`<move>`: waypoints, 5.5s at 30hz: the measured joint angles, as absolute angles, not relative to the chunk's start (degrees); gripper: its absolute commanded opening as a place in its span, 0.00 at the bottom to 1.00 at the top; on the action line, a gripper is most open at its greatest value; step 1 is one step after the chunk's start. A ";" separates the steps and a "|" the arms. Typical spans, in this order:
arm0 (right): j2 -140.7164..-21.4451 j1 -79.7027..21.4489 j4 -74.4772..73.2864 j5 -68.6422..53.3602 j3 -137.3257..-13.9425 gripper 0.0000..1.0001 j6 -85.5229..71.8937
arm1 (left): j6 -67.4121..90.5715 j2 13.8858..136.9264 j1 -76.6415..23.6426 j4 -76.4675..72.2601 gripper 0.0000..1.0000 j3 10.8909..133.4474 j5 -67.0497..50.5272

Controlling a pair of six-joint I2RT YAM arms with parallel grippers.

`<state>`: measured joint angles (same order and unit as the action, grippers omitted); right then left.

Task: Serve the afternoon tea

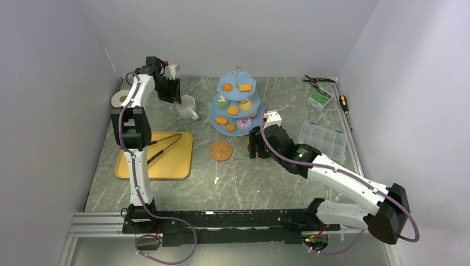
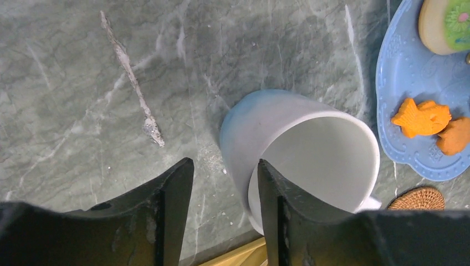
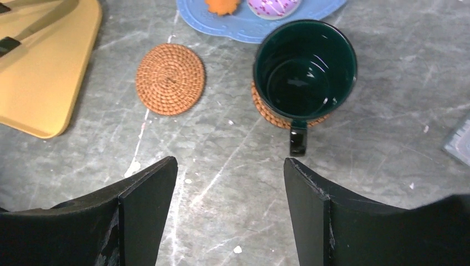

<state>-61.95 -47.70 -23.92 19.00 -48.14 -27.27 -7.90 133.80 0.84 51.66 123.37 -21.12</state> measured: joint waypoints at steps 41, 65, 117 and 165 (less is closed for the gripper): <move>-101.23 -54.96 -15.33 4.58 -80.97 0.80 -9.19 | -5.30 102.06 -10.09 54.74 0.03 95.88 -13.06; -108.77 -55.53 -16.69 7.31 -86.00 0.00 -6.04 | 0.36 98.85 -14.26 57.08 0.28 92.47 -11.27; -96.57 -61.25 12.97 27.22 -45.10 0.00 -11.14 | 2.13 94.19 -6.81 57.67 0.93 94.17 -19.62; -59.35 -21.67 3.42 15.31 -35.92 1.00 -20.80 | -5.08 89.49 5.02 18.24 0.93 59.70 -15.66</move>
